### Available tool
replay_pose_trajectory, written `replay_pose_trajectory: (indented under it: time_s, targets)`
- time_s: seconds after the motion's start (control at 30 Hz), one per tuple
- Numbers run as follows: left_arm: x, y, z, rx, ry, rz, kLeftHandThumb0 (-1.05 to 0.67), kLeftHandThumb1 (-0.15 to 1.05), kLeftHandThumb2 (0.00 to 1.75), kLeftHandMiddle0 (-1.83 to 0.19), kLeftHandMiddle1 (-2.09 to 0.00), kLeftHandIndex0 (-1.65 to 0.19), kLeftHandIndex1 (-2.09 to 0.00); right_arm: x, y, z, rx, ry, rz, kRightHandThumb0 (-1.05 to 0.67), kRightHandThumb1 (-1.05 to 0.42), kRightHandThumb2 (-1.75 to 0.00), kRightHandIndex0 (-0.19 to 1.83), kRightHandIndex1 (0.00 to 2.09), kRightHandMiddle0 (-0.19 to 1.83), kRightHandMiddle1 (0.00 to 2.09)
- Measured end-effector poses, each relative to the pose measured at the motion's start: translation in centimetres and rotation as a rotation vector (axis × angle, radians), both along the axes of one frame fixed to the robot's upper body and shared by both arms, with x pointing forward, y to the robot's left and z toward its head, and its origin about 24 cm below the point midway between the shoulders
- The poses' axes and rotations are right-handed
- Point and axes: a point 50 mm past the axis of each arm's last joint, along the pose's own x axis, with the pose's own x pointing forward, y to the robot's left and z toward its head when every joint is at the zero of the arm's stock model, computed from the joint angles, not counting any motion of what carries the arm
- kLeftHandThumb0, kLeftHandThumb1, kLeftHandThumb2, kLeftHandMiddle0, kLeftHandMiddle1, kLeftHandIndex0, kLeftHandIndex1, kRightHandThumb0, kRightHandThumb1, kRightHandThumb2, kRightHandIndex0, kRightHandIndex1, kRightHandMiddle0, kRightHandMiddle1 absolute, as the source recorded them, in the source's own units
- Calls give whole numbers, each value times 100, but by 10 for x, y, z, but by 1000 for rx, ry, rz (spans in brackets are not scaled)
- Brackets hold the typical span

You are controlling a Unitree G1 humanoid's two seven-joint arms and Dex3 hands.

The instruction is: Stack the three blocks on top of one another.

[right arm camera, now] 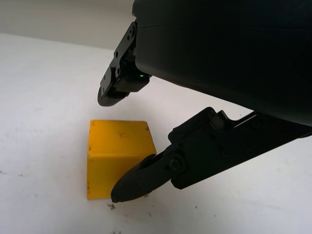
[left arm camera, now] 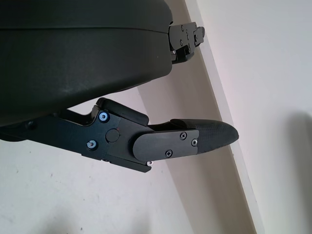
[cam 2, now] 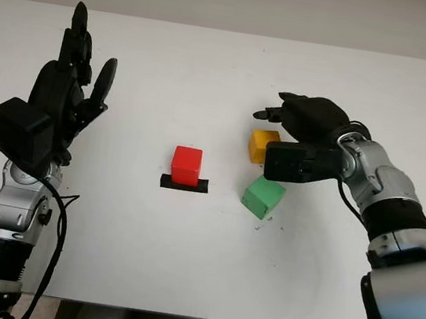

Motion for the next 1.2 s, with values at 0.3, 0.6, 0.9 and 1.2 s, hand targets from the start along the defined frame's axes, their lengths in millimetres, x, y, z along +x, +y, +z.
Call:
replay_pose_trajectory:
  time_s: [0.3,0.6,0.9,1.2]
  targets:
    - [-1,-3,1,-2,-3,-16,-67,105,46,17,-6,16,-5,-1,-1,0,33,-42,9,-40,-90,-6,26,8,78,24]
    - [-2,-4,3,8,-21,-17,-67,105,45,15,-6,15,-6,0,-2,-1,24,-17,-6,-40,-90,-5,23,5,72,21]
    - [-2,-4,3,9,-21,-19,-67,105,45,14,-6,14,-6,1,-3,-1,3,-6,-16,-42,-89,-5,24,6,77,22]
    - [-2,-5,3,7,-22,-21,-67,105,45,15,-5,14,-6,1,-6,-2,1,-4,-22,-39,-95,-5,27,6,49,109]
